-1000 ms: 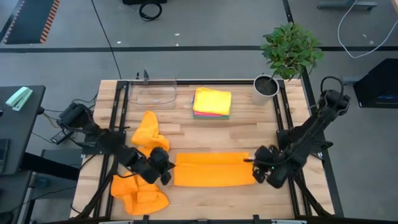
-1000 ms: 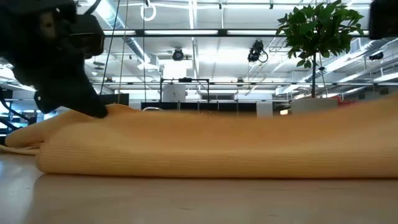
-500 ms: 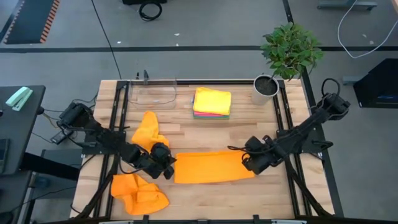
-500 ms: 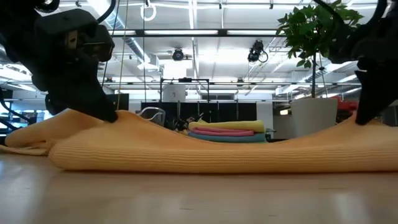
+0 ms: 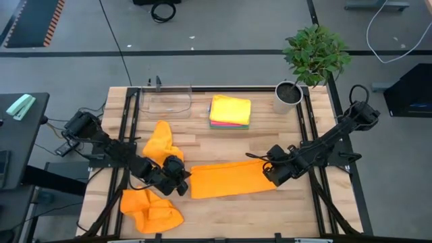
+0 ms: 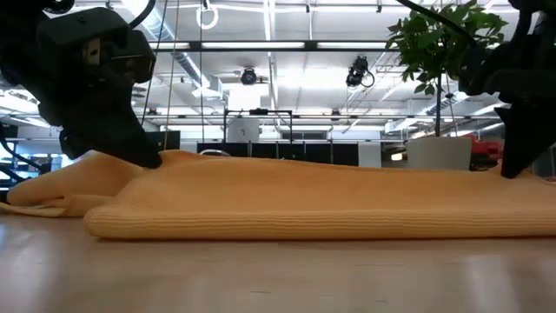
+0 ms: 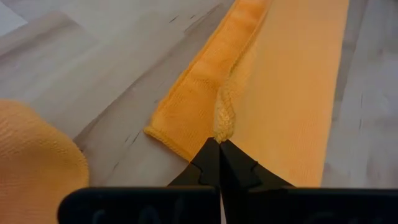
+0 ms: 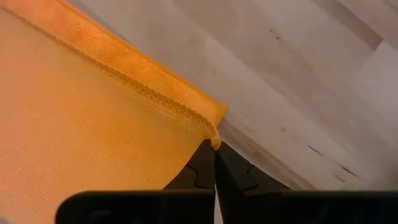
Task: Fold microfiber towels
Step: Fold the middle orange towel
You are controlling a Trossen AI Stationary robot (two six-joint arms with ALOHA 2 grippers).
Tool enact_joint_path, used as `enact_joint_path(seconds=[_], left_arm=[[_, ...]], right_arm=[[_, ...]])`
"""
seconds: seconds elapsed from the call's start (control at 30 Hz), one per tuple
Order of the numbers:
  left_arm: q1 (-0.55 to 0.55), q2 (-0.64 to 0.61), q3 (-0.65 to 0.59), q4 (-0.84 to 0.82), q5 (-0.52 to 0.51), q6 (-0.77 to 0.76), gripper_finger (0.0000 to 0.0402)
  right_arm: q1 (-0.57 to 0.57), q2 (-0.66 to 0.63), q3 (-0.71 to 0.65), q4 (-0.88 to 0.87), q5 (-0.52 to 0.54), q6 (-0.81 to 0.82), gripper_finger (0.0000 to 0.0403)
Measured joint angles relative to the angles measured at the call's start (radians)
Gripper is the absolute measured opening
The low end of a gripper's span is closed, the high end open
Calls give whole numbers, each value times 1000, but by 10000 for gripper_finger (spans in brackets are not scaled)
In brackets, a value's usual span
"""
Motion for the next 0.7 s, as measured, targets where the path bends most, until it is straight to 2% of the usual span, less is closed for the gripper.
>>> enact_joint_path(seconds=[0.23,0.37,0.47,0.7], left_arm=[[42,0,0,-2,-2,0,6],[66,0,0,-2,9,0,27],[76,0,0,-2,28,1,57],[76,0,0,-48,57,2,120]], right_arm=[[-30,0,0,0,3,-7,4],[-48,0,0,2,22,-17,12],[-64,0,0,2,19,-27,36],[-109,-17,0,-12,-9,-61,121]])
